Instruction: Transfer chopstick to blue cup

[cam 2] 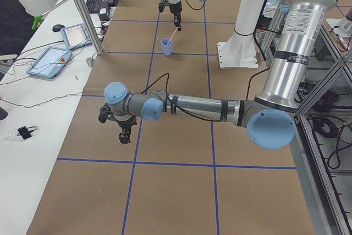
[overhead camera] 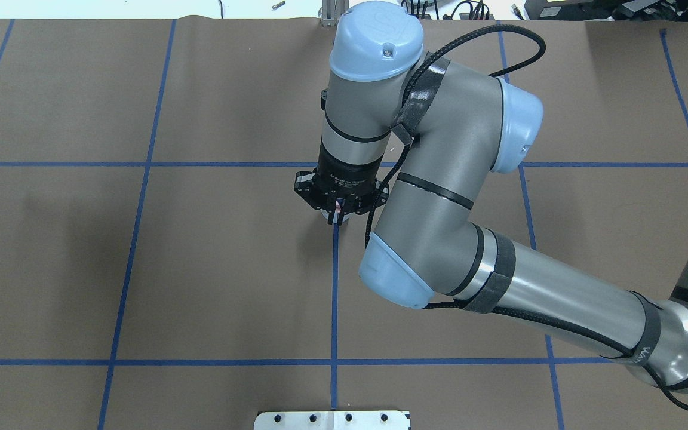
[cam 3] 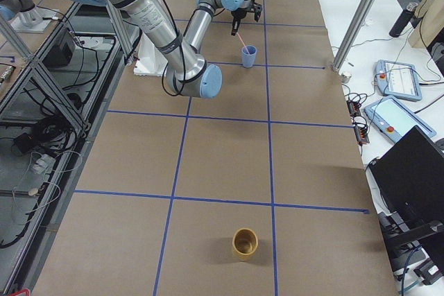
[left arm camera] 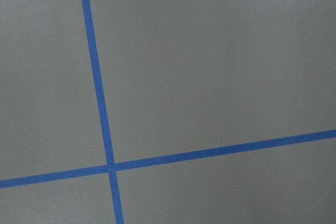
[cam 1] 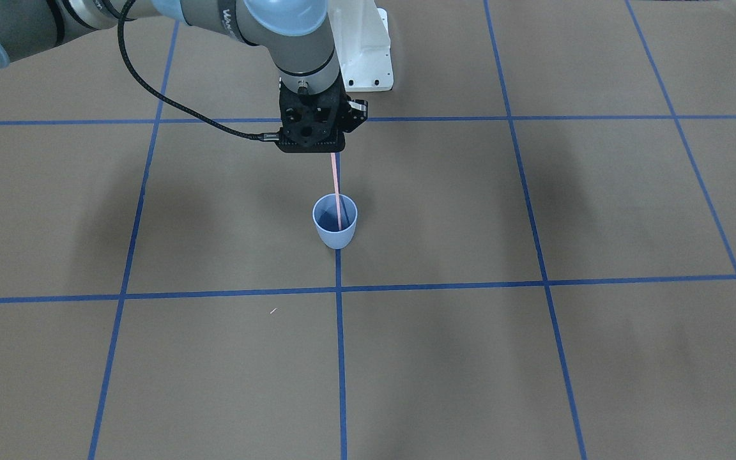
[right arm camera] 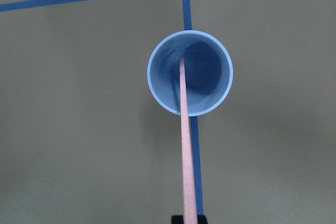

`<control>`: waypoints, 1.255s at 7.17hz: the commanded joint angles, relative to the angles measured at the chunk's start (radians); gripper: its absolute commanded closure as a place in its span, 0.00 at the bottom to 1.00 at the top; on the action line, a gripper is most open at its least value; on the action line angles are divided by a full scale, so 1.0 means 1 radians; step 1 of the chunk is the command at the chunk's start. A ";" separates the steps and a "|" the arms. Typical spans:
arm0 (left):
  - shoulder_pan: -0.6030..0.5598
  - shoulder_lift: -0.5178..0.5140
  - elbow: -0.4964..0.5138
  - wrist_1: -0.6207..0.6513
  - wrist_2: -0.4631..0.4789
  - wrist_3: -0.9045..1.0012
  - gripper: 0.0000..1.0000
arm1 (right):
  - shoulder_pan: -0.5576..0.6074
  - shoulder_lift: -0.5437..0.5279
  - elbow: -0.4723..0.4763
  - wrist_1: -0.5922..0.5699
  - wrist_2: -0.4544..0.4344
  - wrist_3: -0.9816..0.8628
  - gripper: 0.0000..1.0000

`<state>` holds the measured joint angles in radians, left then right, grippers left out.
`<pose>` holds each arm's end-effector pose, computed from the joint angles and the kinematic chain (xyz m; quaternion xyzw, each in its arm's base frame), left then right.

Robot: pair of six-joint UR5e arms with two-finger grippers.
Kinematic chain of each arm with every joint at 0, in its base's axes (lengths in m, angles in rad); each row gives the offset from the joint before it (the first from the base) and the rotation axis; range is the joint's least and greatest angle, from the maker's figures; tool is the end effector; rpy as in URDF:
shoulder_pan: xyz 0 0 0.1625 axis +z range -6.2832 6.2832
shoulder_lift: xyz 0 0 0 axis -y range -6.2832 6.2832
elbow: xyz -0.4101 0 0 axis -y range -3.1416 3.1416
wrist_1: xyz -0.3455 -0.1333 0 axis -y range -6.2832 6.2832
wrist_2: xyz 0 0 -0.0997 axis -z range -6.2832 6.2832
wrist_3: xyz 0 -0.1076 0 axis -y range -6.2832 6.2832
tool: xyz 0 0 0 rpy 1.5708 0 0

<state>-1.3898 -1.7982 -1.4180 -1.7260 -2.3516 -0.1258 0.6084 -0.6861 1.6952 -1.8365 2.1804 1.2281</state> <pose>0.0426 -0.5528 0.5880 0.0470 0.3898 0.0690 0.9171 -0.4796 -0.4214 0.1274 -0.0900 -0.4360 0.0097 0.8954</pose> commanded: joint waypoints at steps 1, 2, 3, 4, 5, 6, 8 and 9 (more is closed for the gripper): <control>0.000 -0.001 0.004 -0.010 0.000 0.000 0.02 | 0.001 -0.006 -0.029 0.040 -0.001 0.001 0.87; 0.000 -0.001 0.004 -0.010 0.000 0.000 0.02 | 0.001 -0.010 -0.029 0.040 -0.001 -0.004 0.01; -0.002 -0.001 0.004 -0.010 0.000 0.000 0.02 | 0.004 -0.009 -0.025 0.046 0.001 0.005 0.00; -0.002 -0.001 0.002 -0.010 0.000 0.000 0.02 | 0.019 -0.007 -0.023 0.054 0.009 0.005 0.00; -0.002 0.000 0.002 -0.010 0.000 0.002 0.02 | 0.046 -0.004 -0.020 0.053 0.016 0.007 0.00; -0.002 0.000 -0.001 -0.010 -0.002 0.000 0.02 | 0.086 -0.006 -0.020 0.048 0.030 0.030 0.00; -0.002 -0.001 -0.002 -0.012 0.000 0.002 0.02 | 0.244 -0.059 0.006 0.043 0.128 0.031 0.00; -0.002 0.000 -0.004 -0.012 0.000 0.002 0.02 | 0.319 -0.128 0.030 0.043 0.200 0.009 0.00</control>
<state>-1.3913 -1.7984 -1.4202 -1.7374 -2.3517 -0.1244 0.8301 -0.7471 1.7006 -1.7923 2.2980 1.2536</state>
